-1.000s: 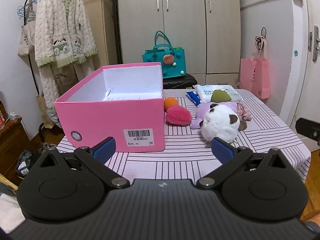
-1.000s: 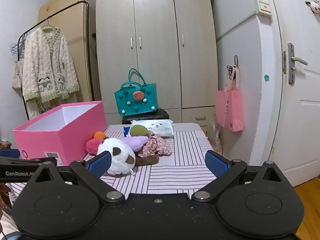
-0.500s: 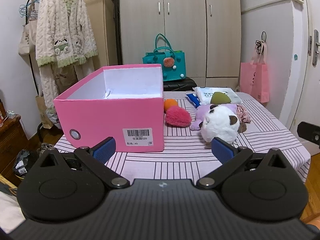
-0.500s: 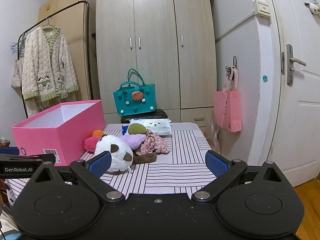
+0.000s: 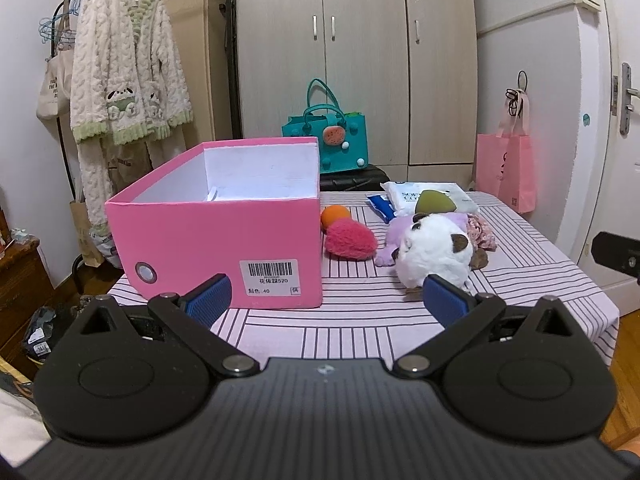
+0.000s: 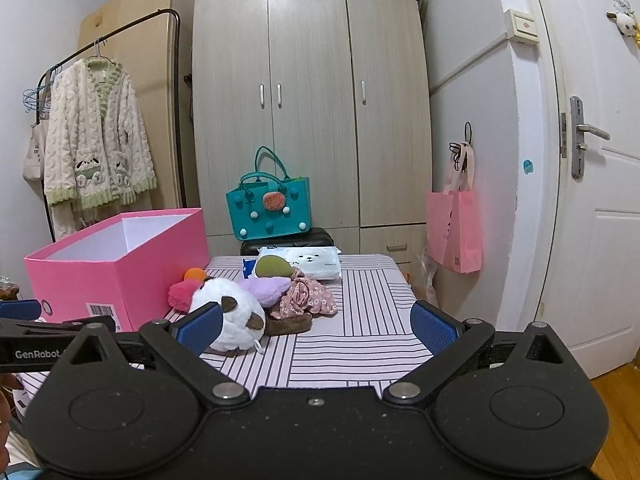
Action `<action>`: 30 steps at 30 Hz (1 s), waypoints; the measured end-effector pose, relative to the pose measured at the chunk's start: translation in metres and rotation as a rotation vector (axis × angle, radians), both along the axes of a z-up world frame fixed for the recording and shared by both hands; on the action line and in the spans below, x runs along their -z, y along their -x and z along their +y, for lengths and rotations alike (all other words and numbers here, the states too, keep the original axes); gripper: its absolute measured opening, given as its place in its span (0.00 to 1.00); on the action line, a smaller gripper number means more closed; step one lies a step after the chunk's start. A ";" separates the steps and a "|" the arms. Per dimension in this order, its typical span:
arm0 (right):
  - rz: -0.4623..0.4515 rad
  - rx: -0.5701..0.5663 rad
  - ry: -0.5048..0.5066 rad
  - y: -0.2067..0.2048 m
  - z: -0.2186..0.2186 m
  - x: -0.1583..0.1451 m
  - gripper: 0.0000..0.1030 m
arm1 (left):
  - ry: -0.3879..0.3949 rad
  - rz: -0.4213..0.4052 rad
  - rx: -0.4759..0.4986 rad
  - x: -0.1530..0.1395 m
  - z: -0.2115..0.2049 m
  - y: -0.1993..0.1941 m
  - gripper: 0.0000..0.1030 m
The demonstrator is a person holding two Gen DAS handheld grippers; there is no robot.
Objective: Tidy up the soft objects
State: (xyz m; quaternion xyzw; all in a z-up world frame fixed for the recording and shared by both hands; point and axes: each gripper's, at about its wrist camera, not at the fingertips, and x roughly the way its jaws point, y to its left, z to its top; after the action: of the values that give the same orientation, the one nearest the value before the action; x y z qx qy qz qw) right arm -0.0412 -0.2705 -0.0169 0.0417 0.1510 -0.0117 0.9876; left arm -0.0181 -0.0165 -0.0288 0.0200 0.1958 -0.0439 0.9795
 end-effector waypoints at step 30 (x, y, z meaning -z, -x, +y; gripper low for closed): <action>-0.066 -0.061 0.031 -0.015 -0.042 -0.001 0.99 | 0.068 -0.060 -0.024 -0.001 0.016 -0.003 1.00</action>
State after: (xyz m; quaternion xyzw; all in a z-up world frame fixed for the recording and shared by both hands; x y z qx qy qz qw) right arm -0.0263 -0.3127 -0.0162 0.0223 0.1195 0.0174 0.9924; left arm -0.0149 -0.0003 -0.0274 -0.0142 0.1649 -0.0383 0.9855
